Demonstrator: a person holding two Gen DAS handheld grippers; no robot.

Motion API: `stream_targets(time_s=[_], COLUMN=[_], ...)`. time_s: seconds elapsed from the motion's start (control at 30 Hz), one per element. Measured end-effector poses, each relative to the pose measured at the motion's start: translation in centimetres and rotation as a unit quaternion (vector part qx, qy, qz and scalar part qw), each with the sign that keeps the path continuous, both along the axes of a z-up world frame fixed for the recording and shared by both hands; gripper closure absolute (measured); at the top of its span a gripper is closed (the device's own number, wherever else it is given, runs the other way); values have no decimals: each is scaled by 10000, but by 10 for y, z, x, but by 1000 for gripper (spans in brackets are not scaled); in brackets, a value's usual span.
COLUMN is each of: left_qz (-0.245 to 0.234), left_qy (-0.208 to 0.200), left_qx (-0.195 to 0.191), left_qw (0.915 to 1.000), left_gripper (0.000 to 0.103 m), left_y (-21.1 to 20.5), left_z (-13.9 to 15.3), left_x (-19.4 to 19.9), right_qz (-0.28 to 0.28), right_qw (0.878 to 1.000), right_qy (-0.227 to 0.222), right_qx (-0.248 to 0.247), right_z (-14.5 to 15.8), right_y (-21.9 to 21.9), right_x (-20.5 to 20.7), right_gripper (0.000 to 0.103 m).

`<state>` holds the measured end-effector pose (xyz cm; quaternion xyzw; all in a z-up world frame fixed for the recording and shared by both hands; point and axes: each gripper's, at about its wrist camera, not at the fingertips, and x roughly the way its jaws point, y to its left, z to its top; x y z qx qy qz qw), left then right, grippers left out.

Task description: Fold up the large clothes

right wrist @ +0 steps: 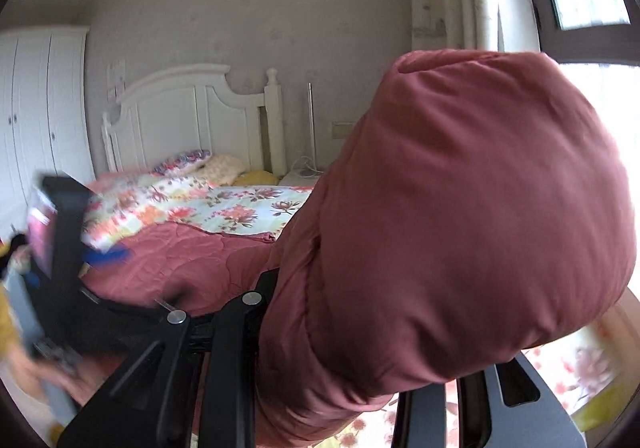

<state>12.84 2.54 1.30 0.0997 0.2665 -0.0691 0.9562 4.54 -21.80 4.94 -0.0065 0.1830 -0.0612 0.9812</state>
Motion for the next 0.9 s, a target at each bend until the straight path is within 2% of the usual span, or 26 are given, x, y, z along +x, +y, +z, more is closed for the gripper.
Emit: stream_targets(time_s=[0.07,0.13,0.23,0.37,0.47,0.5,0.53,0.57,0.6,0.63,0.7,0.73,0.77,0.8,0.83,0.9], left_qz=[476,664,428,158,19,-32,-1,12,-40,-66,-6,137,532,802,980,734], left_qy=[207,500,914,1085,1226,1259,1297,1310,1288,1265,1196,1114,917,753,512,192], left_qx=[-385,-711,-746,-1224,-1591,-1742,-1796,-1752,-1667,-1595,-1498,-1464,-1402,-1448,-1700,-1959], left_qw=[9979,9940,9921,9864,9796,9766,9751,9758,9776,9790,9815,9828,9844,9833,9792,9777], left_gripper=[4,5,11,14,13,13,13,12,12,11,9,9,10,10,10,10], left_y=[47,77,82,87,99,105,109,113,118,124,140,150,166,179,197,204], left_z=[-4,-17,-40,-52,-57,-58,-59,-60,-59,-56,-46,-39,-26,-15,6,40], left_x=[19,33,48,56,62,62,61,60,57,54,44,40,34,30,23,13], right_qz=[-48,-38,109,441,859,1006,1165,1193,1127,1101,1182,1186,1168,1153,1145,1130], right_qw=[9992,9974,9908,9708,9464,9339,9140,9012,8832,8768,8864,8876,8865,8836,8787,8624], right_qy=[35,29,-74,-149,64,199,431,521,483,446,517,522,499,479,436,265], right_qx=[-391,-723,-1350,-2354,-3113,-3424,-3863,-4133,-4526,-4660,-4446,-4419,-4449,-4514,-4615,-4927], right_z=[6,11,17,10,-18,-34,-59,-74,-92,-98,-93,-90,-89,-91,-95,-107], right_y=[21,42,87,163,218,233,250,256,262,263,256,254,252,251,251,254], right_x=[3,8,14,33,49,53,59,61,61,59,59,59,58,56,54,52], right_gripper=[69,69,69,69,68,67,67,65,63,63,63,63,63,63,62,60])
